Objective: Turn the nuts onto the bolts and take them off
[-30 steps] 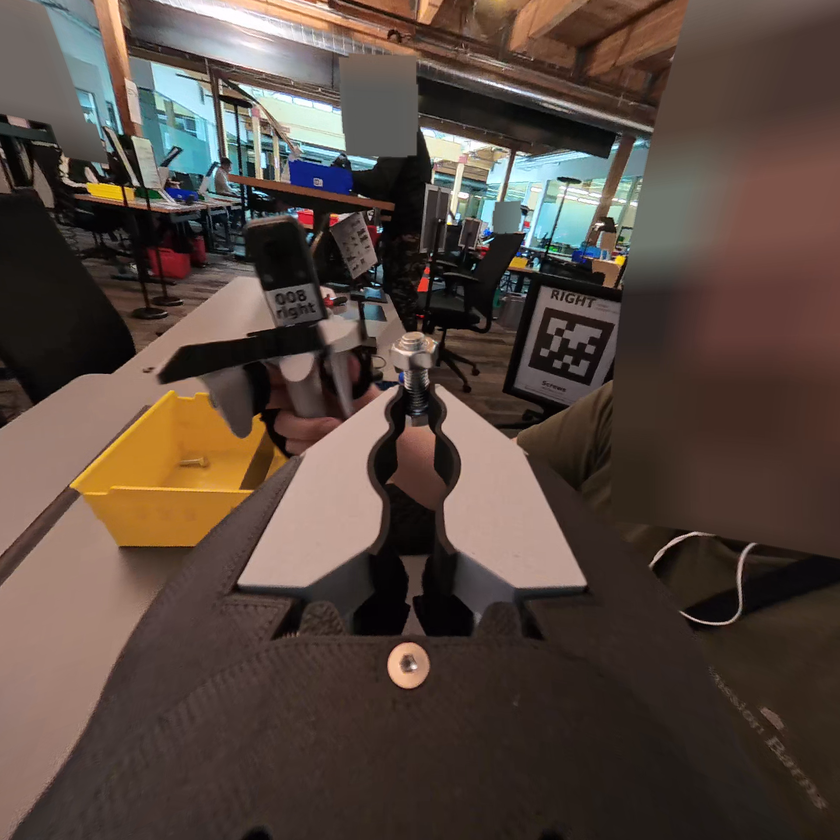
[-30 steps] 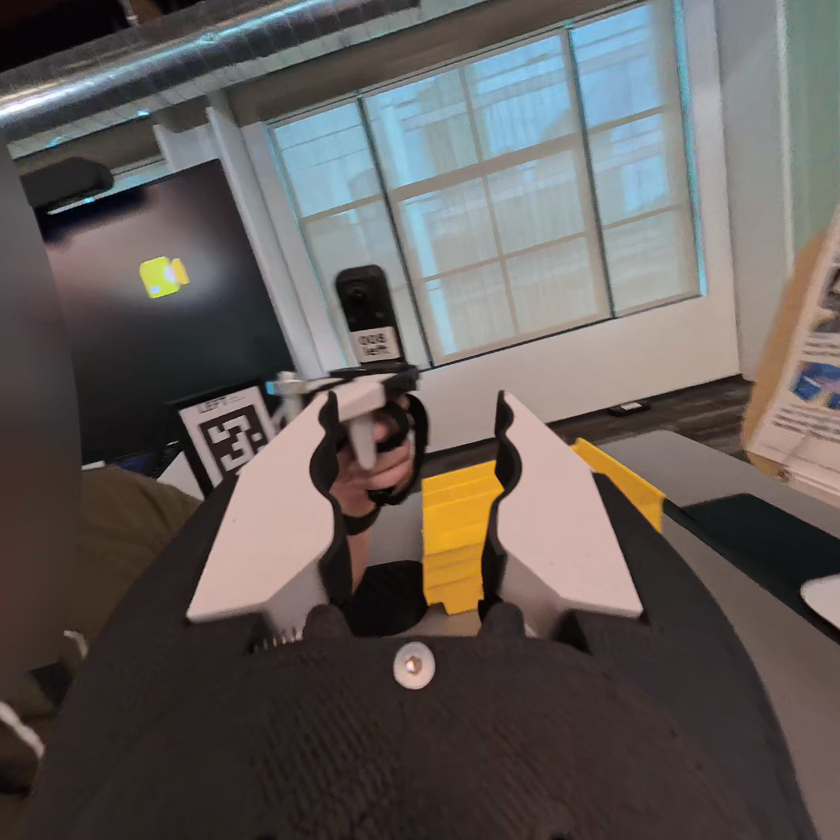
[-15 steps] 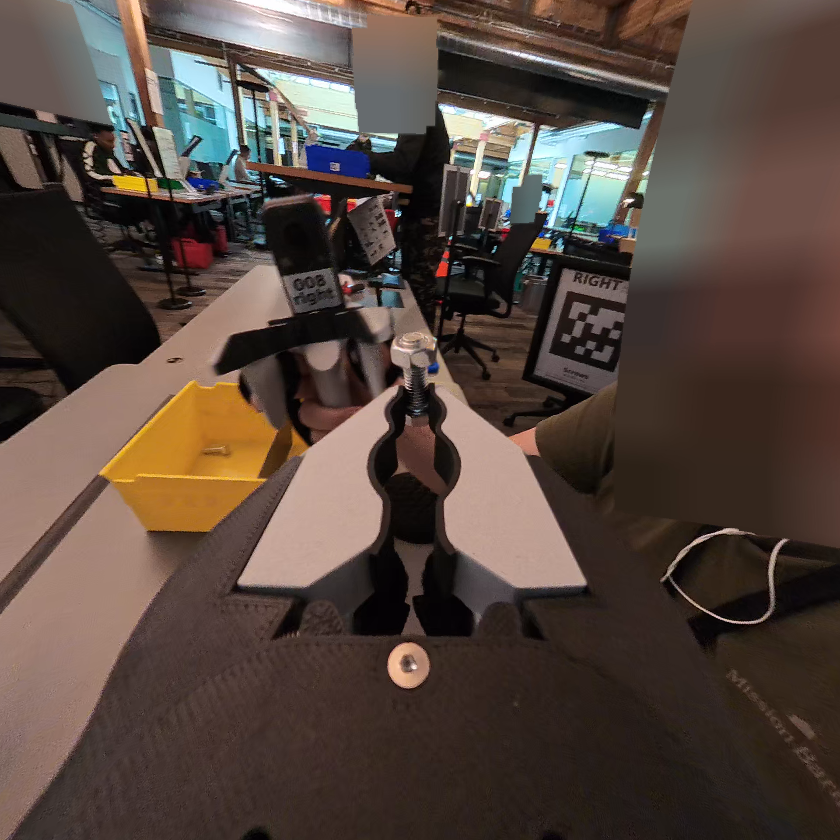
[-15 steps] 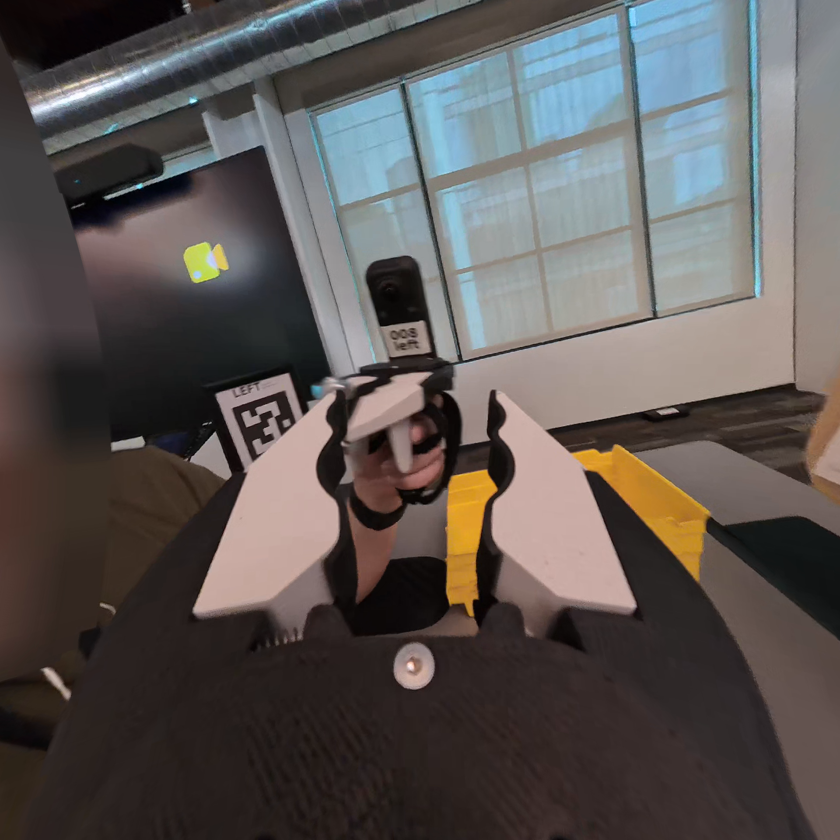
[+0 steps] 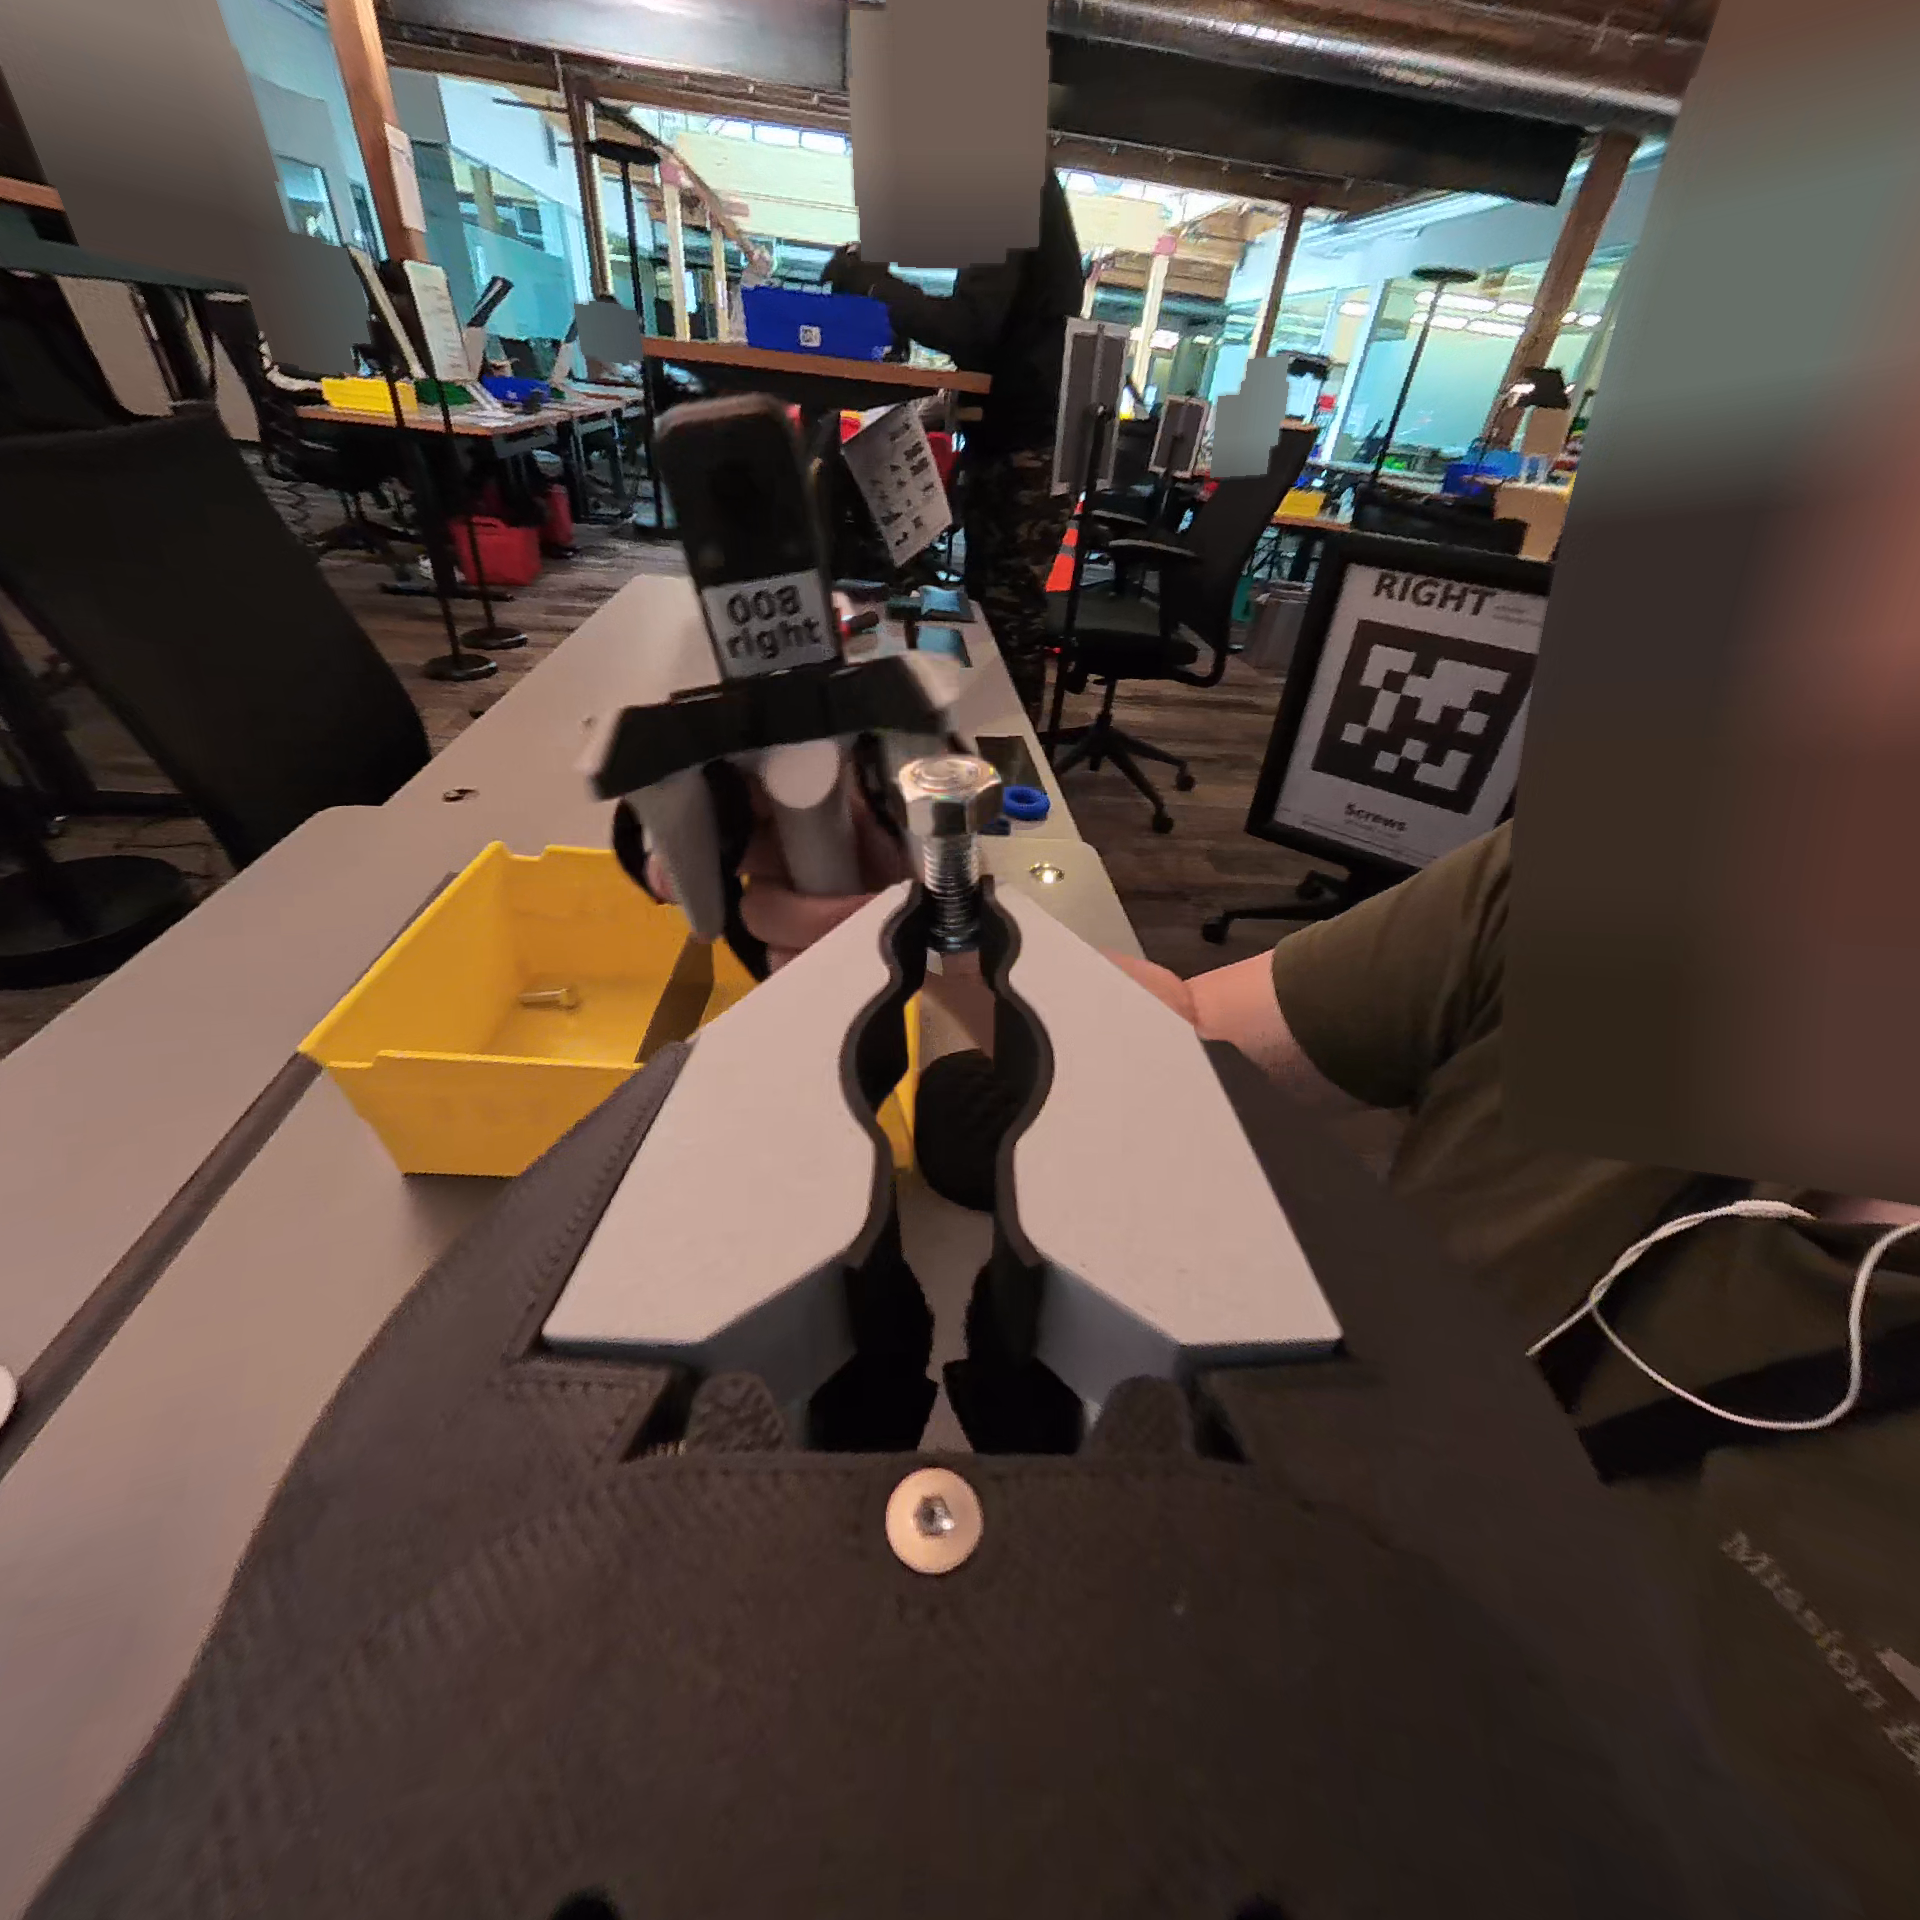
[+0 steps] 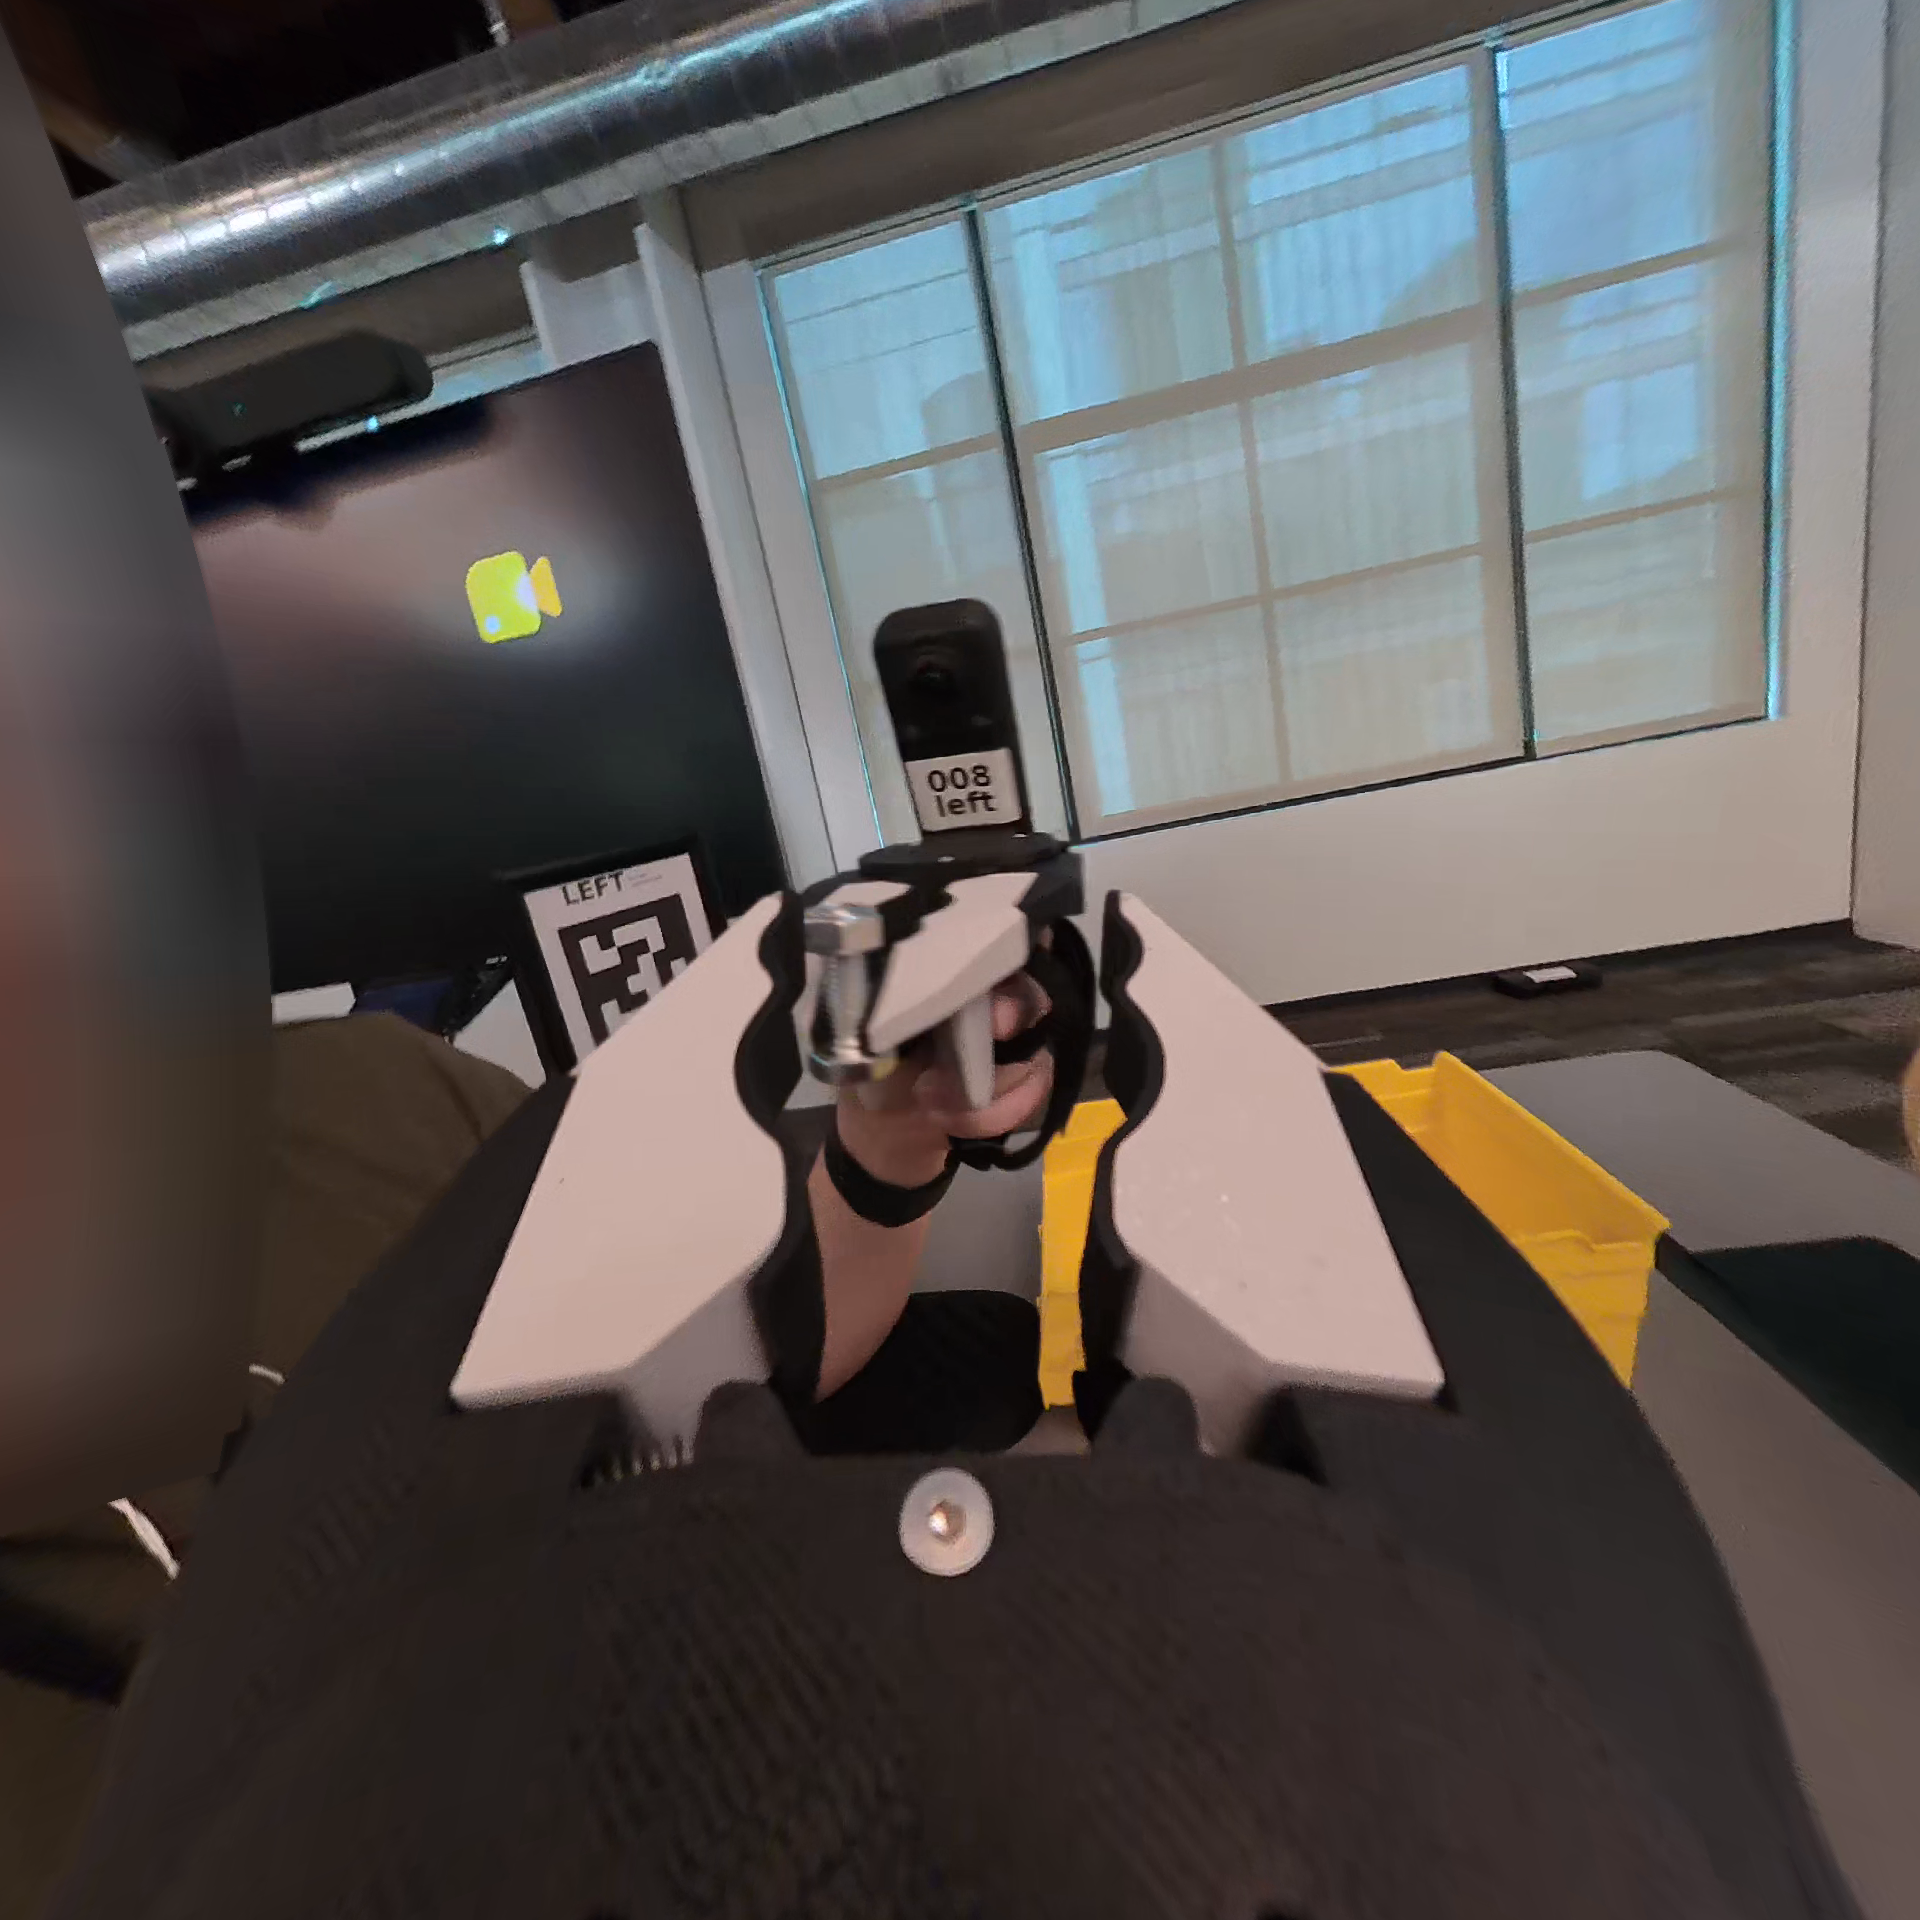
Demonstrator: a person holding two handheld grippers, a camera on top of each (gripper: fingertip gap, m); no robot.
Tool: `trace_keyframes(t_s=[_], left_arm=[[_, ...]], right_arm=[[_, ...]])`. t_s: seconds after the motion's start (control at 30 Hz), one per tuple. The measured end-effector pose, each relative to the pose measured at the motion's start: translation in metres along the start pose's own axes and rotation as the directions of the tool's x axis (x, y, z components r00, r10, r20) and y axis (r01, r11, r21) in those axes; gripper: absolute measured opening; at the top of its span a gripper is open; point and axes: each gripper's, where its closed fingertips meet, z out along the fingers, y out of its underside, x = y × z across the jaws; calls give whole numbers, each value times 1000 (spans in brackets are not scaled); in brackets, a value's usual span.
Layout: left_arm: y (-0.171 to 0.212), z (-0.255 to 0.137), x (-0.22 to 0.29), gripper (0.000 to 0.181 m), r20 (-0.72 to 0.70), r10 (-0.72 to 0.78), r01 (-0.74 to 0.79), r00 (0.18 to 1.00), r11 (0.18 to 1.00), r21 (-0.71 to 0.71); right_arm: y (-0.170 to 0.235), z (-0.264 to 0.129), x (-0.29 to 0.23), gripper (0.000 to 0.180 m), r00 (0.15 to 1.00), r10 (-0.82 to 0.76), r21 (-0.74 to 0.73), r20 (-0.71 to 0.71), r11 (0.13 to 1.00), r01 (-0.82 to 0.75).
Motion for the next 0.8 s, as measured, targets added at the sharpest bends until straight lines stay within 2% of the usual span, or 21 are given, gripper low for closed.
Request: trace_keyframes(t_s=[0.13, 0.23, 0.3, 0.37, 0.53, 0.63, 0.73, 0.8], left_arm=[[4, 4, -1, 7, -13, -14, 14, 1000, 1000, -10], [6, 6, -4, 8, 11, -6, 6, 1000, 1000, -22], [6, 4, -11, 8, 65, 15, -14, 998, 1000, -26], [5, 2, -5, 8, 29, 8, -7, 1000, 1000, -27], [5, 2, -6, 7, 57, 35, -32, 998, 999, -39], [3, 4, -1, 7, 22, 23, -22, 999, 999, -23], [3, 4, -1, 7, 30, 37, -36, 999, 999, -27], [2, 2, 0, 7, 34, 50, -49, 998, 999, -24]], right_arm=[[12, 13, -11, 57, 999, -48, -55, 12, 997, 49], [12, 5, 4, 61, 1000, 1, -43, -5, 999, -1], [7, -2, 12, 57, 999, 49, -16, -8, 999, -50], [2, -6, 15, 51, 999, 40, 13, -25, 999, -39], [6, 5, -8, 54, 999, 0, -23, 46, 1000, 1], [17, 12, -10, 56, 999, -16, -66, 48, 998, 19], [16, 6, -2, 60, 997, 29, -48, 65, 999, -26], [9, -1, 9, 52, 998, 60, -7, 36, 998, -60]])
